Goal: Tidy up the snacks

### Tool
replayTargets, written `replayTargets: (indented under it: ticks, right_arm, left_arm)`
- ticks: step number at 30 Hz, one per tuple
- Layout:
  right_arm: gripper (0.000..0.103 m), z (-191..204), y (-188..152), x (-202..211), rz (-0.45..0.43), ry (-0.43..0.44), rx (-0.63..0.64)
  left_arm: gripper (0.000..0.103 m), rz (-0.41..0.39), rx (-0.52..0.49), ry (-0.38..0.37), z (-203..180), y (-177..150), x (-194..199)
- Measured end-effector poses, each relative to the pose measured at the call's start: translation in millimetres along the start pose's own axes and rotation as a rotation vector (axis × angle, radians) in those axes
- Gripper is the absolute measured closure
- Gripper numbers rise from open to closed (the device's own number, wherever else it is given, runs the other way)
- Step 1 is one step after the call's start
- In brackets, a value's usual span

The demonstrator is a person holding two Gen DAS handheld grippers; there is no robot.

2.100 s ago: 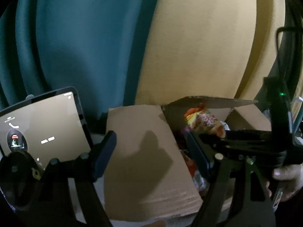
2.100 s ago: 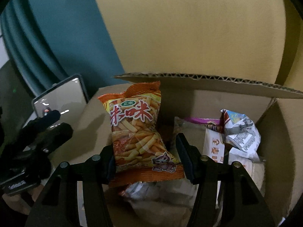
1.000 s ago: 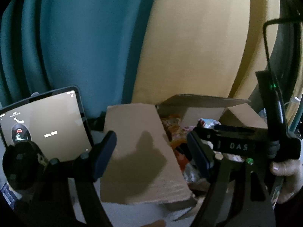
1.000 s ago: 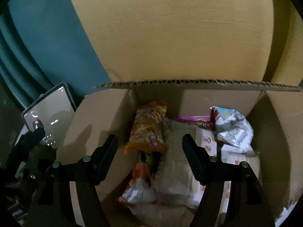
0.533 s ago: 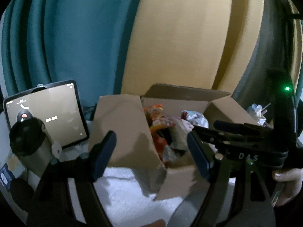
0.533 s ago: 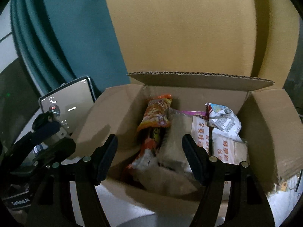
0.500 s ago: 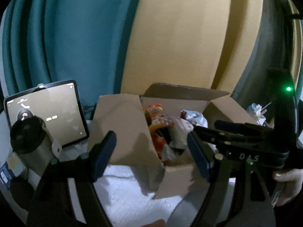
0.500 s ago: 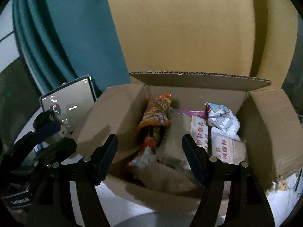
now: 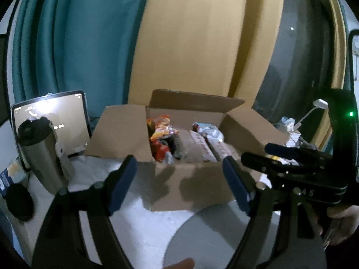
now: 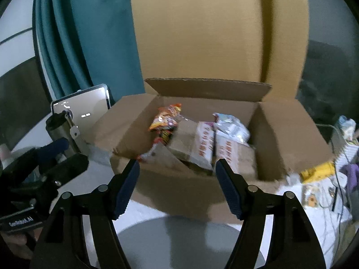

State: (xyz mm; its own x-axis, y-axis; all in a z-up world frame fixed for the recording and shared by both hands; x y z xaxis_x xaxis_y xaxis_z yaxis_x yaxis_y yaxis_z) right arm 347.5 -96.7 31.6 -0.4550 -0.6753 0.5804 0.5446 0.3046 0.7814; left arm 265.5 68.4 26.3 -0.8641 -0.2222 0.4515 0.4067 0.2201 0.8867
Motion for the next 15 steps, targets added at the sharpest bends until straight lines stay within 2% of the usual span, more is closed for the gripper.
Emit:
replayTargets:
  ticks: [2,15]
  right_arm:
    - [0.030,-1,-7,12,-0.009,-0.011,0.007]
    - [0.030,5,-55,73,-0.063,-0.069,0.017]
  left_arm:
    - [0.011,-0.015,0.007,-0.005,-4,-4,10]
    - [0.011,-0.061,-0.025,0.010,-34,-33,75]
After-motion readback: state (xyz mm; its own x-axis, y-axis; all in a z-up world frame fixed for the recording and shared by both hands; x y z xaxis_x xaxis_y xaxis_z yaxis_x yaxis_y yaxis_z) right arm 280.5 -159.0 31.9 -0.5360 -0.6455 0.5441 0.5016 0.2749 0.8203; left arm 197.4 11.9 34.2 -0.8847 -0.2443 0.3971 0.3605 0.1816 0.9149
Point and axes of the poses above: each gripper's, at about its wrist camera, not at the fingertips, and x roughly against the way its jaws point, z to its left, y to its top, the point moved 1 cm from there along -x, roughly the way its jaws point, and after that the axes turned 13 degrees about y, right-handed, at the moved point
